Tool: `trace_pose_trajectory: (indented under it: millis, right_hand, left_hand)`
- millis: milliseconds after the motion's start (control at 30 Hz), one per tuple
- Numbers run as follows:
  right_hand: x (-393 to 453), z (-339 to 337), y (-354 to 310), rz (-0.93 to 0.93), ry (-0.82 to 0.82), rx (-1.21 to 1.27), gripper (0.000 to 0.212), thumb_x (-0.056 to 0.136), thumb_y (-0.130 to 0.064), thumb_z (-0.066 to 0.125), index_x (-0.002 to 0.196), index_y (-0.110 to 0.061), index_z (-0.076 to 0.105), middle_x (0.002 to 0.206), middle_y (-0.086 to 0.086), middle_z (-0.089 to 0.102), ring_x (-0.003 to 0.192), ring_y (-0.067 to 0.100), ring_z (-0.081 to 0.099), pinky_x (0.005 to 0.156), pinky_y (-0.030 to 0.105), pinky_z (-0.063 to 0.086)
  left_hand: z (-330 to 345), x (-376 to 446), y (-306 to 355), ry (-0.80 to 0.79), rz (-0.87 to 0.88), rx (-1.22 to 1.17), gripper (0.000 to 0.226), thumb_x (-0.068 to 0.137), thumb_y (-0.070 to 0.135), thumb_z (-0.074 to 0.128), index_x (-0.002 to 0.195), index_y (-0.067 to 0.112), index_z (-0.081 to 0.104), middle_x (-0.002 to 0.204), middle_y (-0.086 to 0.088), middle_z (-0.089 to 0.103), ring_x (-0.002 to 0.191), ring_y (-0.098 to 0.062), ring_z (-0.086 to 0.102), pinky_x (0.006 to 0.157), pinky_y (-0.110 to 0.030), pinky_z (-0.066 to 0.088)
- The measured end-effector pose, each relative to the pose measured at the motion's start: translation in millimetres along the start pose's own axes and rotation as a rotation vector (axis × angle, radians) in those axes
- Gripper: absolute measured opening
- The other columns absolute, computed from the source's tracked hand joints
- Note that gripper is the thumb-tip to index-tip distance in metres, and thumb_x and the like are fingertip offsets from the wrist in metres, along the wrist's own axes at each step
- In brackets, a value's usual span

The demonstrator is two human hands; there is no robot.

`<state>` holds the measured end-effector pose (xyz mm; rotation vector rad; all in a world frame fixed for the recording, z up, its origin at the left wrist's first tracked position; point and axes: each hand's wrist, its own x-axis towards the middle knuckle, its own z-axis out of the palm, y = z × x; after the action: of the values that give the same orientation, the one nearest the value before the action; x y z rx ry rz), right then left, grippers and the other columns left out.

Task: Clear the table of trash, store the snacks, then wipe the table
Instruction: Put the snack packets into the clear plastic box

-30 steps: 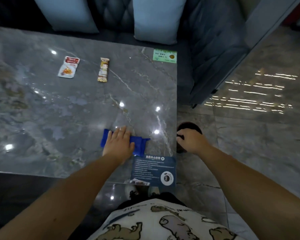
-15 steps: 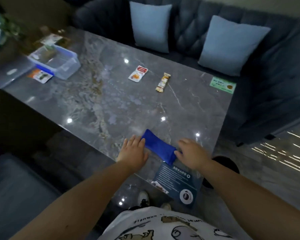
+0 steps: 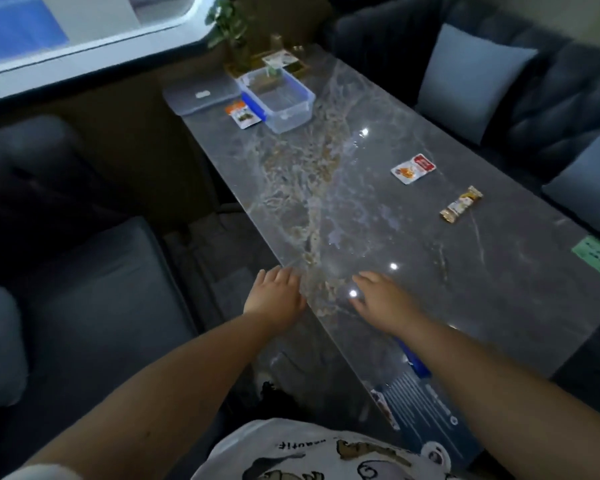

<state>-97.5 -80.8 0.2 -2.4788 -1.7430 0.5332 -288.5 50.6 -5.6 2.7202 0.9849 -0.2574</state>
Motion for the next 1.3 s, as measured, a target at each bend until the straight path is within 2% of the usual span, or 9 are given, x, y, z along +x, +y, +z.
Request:
trace_pose_trajectory:
  millis: [200, 333, 433, 500, 700, 867, 1000, 1100, 1300]
  right_hand:
    - [66, -1, -49, -0.089, -0.051, -0.019, 0.050, 0.093, -0.038, 0.046, 0.137, -0.013, 0.045, 0.141, 0.007, 0.049, 0.128, 0.027, 0.042, 0.105, 0.038, 0.038]
    - [109, -4, -72, -0.058, -0.049, -0.035, 0.045, 0.092, -0.036, 0.048, 0.130, -0.014, 0.051, 0.131, 0.008, 0.055, 0.122, 0.029, 0.047, 0.101, 0.037, 0.041]
    - [142, -5, -85, -0.026, -0.050, -0.032, 0.038, 0.092, -0.036, 0.048, 0.119, -0.011, 0.057, 0.125, 0.010, 0.057, 0.117, 0.030, 0.051, 0.097, 0.037, 0.043]
    - [160, -6, -94, -0.016, -0.049, -0.017, 0.041, 0.092, -0.035, 0.047, 0.122, -0.010, 0.057, 0.130, 0.010, 0.056, 0.119, 0.030, 0.051, 0.099, 0.037, 0.043]
    - [209, -10, -115, 0.001, -0.065, -0.029, 0.040, 0.092, -0.038, 0.047, 0.122, -0.013, 0.057, 0.120, 0.011, 0.060, 0.109, 0.032, 0.056, 0.090, 0.037, 0.045]
    - [262, -16, -126, -0.017, -0.062, -0.013, 0.042, 0.092, -0.035, 0.048, 0.126, -0.011, 0.055, 0.125, 0.013, 0.059, 0.114, 0.033, 0.054, 0.095, 0.039, 0.046]
    - [309, -17, -126, -0.032, -0.016, 0.011, 0.038, 0.091, -0.034, 0.048, 0.119, -0.011, 0.058, 0.122, 0.011, 0.058, 0.112, 0.031, 0.053, 0.094, 0.040, 0.046]
    - [345, -18, -118, -0.036, 0.018, 0.027, 0.034, 0.090, -0.033, 0.048, 0.113, -0.011, 0.058, 0.123, 0.010, 0.058, 0.111, 0.031, 0.052, 0.093, 0.039, 0.046]
    - [402, -25, -101, 0.035, -0.022, 0.056, 0.039, 0.092, -0.035, 0.048, 0.121, -0.011, 0.057, 0.134, 0.009, 0.052, 0.120, 0.030, 0.049, 0.097, 0.040, 0.044]
  left_hand:
    - [-11, 25, -73, 0.013, -0.054, 0.035, 0.055, 0.093, 0.047, 0.036, 0.140, 0.019, 0.039, 0.145, -0.004, 0.045, 0.136, -0.026, 0.034, 0.115, -0.047, 0.017]
    - [-23, 54, -119, -0.010, -0.051, 0.049, 0.051, 0.093, 0.046, 0.035, 0.135, 0.019, 0.045, 0.136, -0.005, 0.053, 0.127, -0.027, 0.044, 0.112, -0.045, 0.022]
    - [-36, 76, -150, -0.026, -0.026, 0.082, 0.044, 0.094, 0.046, 0.034, 0.123, 0.019, 0.053, 0.123, -0.006, 0.059, 0.116, -0.028, 0.053, 0.102, -0.042, 0.033]
    - [-43, 87, -167, -0.044, -0.011, 0.089, 0.041, 0.094, 0.046, 0.034, 0.116, 0.019, 0.055, 0.118, -0.007, 0.061, 0.110, -0.028, 0.055, 0.096, -0.040, 0.037]
    - [-51, 111, -207, -0.071, -0.009, 0.066, 0.042, 0.094, 0.048, 0.034, 0.117, 0.018, 0.054, 0.116, -0.007, 0.060, 0.108, -0.028, 0.056, 0.093, -0.040, 0.040]
    - [-63, 145, -239, -0.045, -0.020, 0.048, 0.048, 0.094, 0.047, 0.037, 0.128, 0.017, 0.050, 0.124, -0.008, 0.058, 0.114, -0.030, 0.054, 0.095, -0.041, 0.041]
    - [-68, 189, -260, -0.025, -0.026, 0.072, 0.050, 0.093, 0.048, 0.038, 0.131, 0.018, 0.048, 0.126, -0.009, 0.057, 0.115, -0.031, 0.052, 0.094, -0.042, 0.040]
    - [-70, 227, -270, -0.023, -0.019, 0.074, 0.049, 0.092, 0.048, 0.038, 0.129, 0.018, 0.051, 0.126, -0.008, 0.057, 0.115, -0.031, 0.052, 0.094, -0.042, 0.040]
    - [-82, 291, -285, -0.070, 0.047, 0.071, 0.046, 0.090, 0.046, 0.038, 0.121, 0.016, 0.054, 0.123, -0.008, 0.058, 0.112, -0.031, 0.053, 0.094, -0.043, 0.042]
